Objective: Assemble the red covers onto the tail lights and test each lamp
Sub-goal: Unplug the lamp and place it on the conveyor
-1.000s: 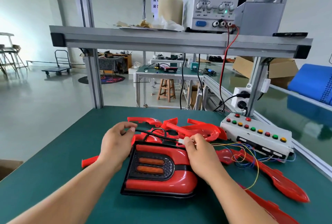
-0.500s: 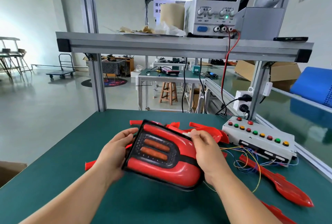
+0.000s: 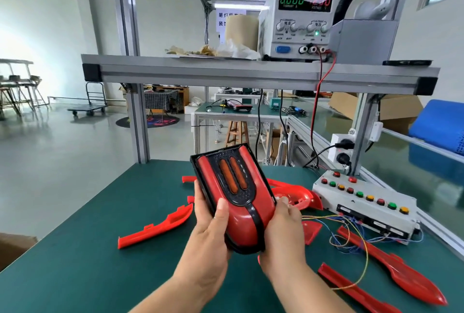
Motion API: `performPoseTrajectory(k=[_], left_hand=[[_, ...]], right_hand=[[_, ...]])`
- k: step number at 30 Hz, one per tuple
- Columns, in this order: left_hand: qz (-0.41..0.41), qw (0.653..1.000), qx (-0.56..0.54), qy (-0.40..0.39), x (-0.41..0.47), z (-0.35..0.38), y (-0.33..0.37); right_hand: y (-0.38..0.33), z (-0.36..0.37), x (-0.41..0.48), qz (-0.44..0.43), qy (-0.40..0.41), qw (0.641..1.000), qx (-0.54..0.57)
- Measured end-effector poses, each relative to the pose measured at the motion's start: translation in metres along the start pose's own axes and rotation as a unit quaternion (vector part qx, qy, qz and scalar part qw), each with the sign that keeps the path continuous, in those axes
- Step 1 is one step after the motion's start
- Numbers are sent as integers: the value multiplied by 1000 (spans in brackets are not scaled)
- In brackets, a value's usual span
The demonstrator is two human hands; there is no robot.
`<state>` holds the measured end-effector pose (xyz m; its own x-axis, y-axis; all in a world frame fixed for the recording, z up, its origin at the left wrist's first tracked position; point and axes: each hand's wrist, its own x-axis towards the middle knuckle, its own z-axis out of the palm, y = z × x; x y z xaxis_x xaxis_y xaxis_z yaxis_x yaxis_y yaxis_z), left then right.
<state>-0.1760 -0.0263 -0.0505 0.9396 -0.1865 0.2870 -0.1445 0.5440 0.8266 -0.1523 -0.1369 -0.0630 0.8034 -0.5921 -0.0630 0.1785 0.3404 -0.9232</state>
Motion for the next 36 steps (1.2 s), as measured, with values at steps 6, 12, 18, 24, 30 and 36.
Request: performPoseTrajectory(k=[6,12,18,24,30,36], left_hand=[[-12,998,19,66,25,-18,6],[-86,995,-43,32,40,-29,21],[-87,995,-35,45,45,-30,23],[-69,983,29,166,53,-18,13],[-144,973,69,165,58,18,14],[-278,960,-13,-20,60,66,18]], right_hand=[[-3,-4,9,-9,-55,997,-62],[-3,-6,18,125,-158,977,67],[-19,-13,35,119,-64,972,193],[-16,-3,24,70,-110,987,89],[-44,-13,16,36,-107,993,-21],[-94,-74,20,15,-20,999,23]])
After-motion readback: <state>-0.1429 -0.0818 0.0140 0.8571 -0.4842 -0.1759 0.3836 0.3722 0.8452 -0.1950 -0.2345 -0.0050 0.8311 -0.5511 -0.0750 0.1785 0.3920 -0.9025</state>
